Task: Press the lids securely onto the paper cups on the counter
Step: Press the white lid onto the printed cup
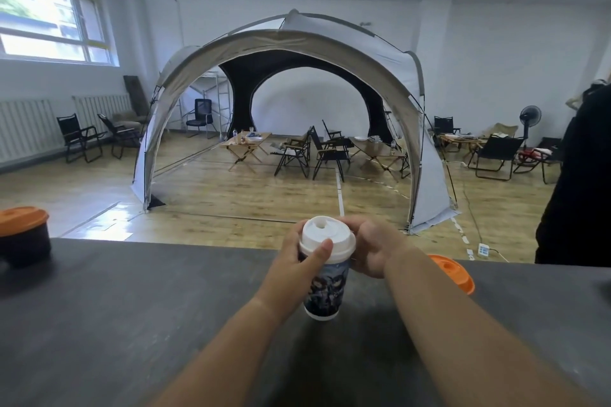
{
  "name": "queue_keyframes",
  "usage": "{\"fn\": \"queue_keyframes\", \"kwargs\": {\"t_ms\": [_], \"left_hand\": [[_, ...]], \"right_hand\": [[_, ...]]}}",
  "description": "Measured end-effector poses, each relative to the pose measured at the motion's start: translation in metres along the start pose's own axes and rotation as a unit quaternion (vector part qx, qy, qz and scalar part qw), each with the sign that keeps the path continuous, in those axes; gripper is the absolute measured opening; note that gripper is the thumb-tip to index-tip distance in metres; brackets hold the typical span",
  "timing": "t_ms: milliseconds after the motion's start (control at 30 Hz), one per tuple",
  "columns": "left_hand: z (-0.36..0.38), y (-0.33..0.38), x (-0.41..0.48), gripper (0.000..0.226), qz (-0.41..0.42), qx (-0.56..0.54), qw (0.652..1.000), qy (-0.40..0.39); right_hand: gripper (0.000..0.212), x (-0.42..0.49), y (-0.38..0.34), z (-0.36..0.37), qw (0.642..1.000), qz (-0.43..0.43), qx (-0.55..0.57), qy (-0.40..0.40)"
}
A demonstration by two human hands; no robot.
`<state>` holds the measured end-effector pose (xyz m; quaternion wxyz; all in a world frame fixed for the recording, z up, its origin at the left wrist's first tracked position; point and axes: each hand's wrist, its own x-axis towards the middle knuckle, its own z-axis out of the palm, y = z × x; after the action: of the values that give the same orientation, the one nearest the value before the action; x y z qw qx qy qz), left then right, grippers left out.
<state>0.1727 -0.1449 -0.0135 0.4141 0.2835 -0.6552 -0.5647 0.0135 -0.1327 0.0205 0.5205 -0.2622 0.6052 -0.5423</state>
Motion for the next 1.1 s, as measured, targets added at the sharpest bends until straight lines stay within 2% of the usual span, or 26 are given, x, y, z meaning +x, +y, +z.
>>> {"fn": "queue_keyframes", "kwargs": {"t_ms": [167, 333, 567, 800, 967, 1100], "left_hand": [[0.0, -0.003, 0.001, 0.05, -0.001, 0.006, 1.0, 0.003], [0.001, -0.003, 0.001, 0.048, 0.001, -0.006, 1.0, 0.005], [0.002, 0.001, -0.002, 0.038, 0.008, -0.007, 1.0, 0.009], [0.003, 0.003, -0.003, 0.046, -0.007, -0.019, 1.0, 0.014], [0.008, 0.004, -0.007, 0.054, -0.003, -0.009, 1.0, 0.016], [0.011, 0.0, -0.006, 0.051, -0.005, 0.0, 1.0, 0.03]], "right_hand": [[0.021, -0.019, 0.017, -0.001, 0.993, -0.105, 0.043, 0.041], [0.024, -0.035, 0.038, 0.015, 0.978, -0.185, 0.068, 0.07], [0.026, -0.049, 0.061, 0.028, 0.963, -0.263, 0.038, 0.051], [0.013, -0.055, 0.056, 0.028, 0.968, -0.247, 0.045, 0.021], [0.023, -0.052, 0.05, 0.026, 0.97, -0.238, 0.032, 0.036], [0.015, -0.051, 0.048, 0.025, 0.971, -0.232, 0.023, 0.043]]}}
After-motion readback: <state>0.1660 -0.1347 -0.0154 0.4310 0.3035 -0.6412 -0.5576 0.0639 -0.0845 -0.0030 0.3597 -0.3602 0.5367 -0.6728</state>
